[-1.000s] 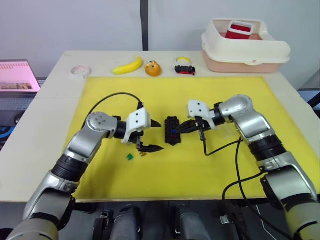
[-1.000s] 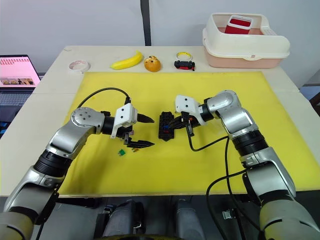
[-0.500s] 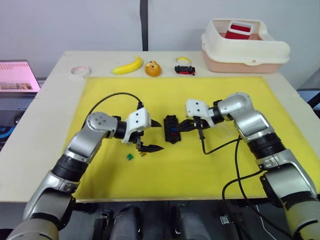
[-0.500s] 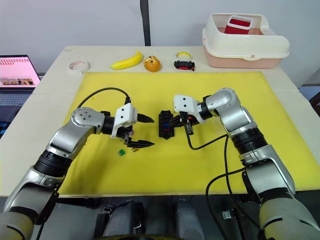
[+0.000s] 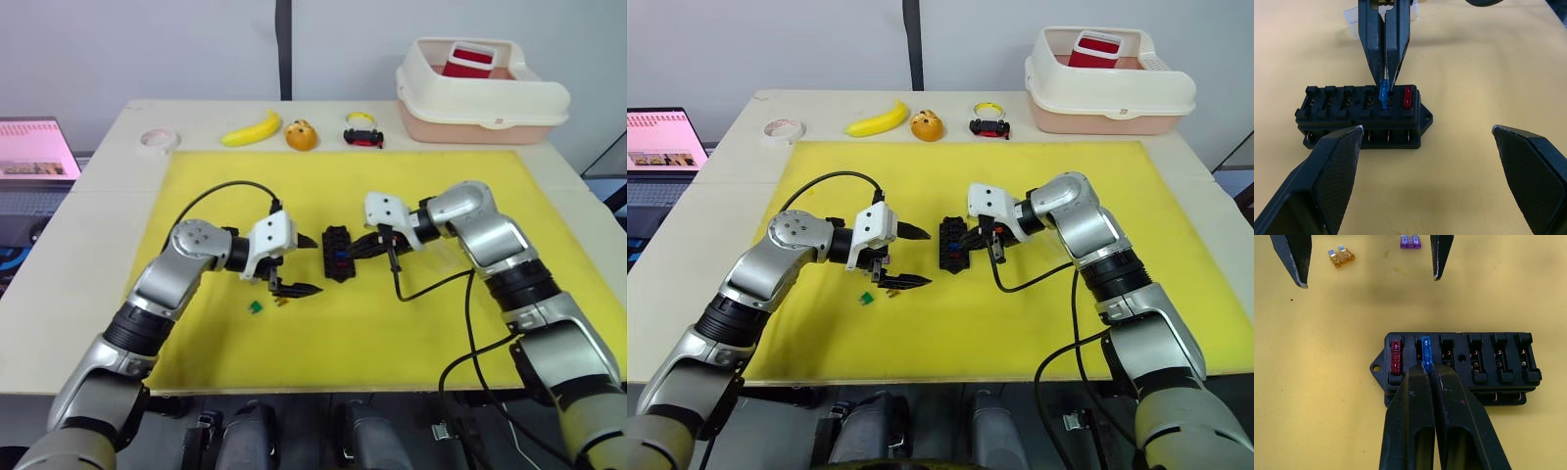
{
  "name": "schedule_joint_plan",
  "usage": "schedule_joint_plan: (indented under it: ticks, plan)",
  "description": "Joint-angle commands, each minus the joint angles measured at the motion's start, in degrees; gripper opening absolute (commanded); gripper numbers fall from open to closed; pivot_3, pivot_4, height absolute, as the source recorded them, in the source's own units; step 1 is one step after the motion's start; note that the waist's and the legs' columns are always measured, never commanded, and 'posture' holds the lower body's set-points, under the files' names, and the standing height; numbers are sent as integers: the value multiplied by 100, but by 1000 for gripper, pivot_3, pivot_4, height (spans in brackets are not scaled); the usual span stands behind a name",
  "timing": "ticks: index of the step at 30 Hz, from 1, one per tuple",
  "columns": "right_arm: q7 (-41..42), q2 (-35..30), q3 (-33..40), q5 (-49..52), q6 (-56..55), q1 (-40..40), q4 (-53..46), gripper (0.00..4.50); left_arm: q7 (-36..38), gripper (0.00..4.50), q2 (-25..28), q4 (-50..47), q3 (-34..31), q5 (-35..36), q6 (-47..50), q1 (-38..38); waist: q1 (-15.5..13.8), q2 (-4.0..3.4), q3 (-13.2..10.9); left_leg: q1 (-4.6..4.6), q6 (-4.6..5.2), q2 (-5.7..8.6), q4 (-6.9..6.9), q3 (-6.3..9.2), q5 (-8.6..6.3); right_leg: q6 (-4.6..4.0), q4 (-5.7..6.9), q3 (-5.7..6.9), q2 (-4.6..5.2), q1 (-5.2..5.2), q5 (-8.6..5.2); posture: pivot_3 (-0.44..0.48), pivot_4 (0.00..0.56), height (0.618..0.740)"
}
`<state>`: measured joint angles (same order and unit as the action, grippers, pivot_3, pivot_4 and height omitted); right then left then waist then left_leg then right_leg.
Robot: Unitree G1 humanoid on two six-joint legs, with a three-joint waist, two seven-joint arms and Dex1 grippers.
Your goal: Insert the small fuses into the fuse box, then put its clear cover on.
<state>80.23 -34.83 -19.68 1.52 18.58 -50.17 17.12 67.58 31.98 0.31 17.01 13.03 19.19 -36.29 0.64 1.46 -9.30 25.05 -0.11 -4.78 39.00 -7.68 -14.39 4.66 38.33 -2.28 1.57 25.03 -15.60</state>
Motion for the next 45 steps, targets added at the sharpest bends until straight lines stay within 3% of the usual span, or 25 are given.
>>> schedule_joint_plan:
  ticks: [1,45]
  plan:
    - [64,-26,121,148,140,-76,-143,0,-11,4425,-9,-84,-122,18,-78,-74,0,0,0,0,0,0,0,0,0,0,0,0,0,0,0,0,150,739]
    - [-12,-50,-2,79,223,-25,-297,0,-22,4425,35,-74,-144,19,-62,-59,2,-1,-1,4,0,0,-1,-1,0,0,0,0,0,6,0,0,150,739]
